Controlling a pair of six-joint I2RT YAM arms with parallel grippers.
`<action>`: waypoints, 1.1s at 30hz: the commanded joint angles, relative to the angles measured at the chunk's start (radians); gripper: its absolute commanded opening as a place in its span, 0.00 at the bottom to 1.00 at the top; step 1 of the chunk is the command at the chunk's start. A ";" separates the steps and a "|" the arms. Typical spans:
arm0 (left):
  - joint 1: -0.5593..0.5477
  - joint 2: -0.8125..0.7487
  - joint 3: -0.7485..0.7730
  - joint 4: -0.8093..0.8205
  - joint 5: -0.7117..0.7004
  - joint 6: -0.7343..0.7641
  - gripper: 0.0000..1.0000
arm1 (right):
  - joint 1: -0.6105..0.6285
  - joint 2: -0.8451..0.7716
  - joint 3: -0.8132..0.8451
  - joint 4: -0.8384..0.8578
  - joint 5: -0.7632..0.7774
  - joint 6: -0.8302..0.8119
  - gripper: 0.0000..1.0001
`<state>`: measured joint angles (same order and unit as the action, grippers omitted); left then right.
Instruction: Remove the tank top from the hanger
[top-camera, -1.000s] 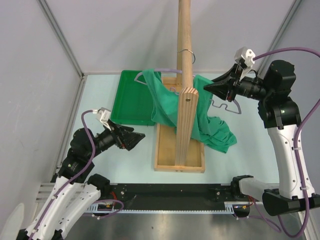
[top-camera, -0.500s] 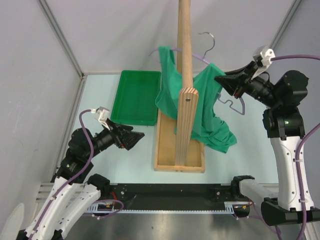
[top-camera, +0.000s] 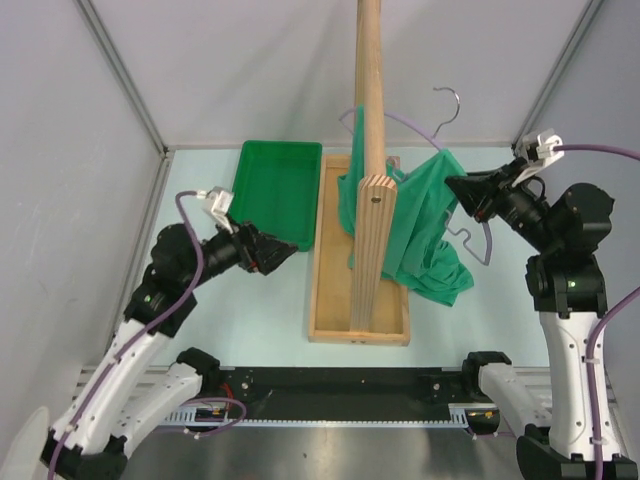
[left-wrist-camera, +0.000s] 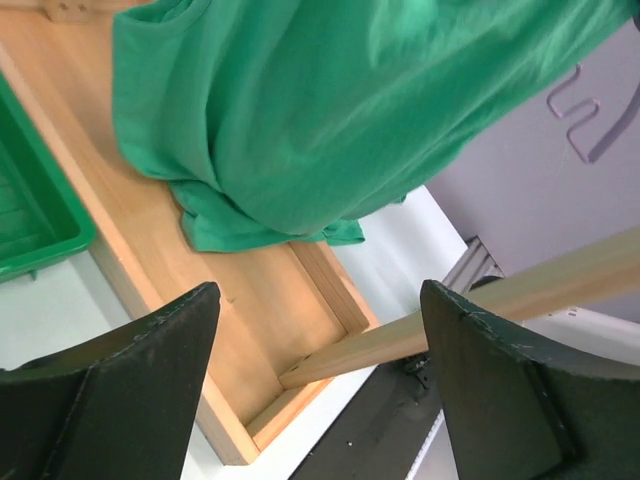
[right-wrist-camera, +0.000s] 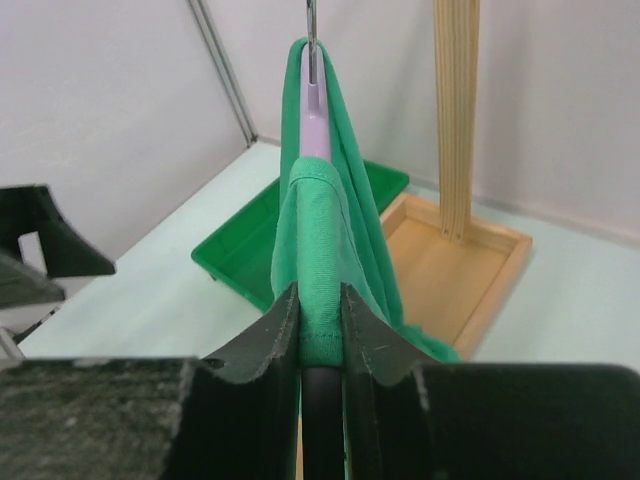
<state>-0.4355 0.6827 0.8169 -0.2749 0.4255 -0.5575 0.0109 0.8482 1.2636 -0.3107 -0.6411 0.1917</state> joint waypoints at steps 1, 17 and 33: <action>-0.003 0.211 0.100 0.068 0.104 -0.015 0.84 | -0.003 -0.061 -0.087 0.018 0.018 0.037 0.00; -0.147 0.589 0.418 0.227 -0.082 -0.019 0.68 | -0.003 -0.130 -0.265 0.011 -0.109 0.086 0.00; -0.236 0.581 0.447 0.103 -0.424 0.117 0.57 | 0.353 -0.055 -0.234 0.030 0.130 0.068 0.00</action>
<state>-0.6415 1.3342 1.2270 -0.1406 0.1390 -0.5179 0.3168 0.7975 0.9768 -0.3515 -0.5827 0.2642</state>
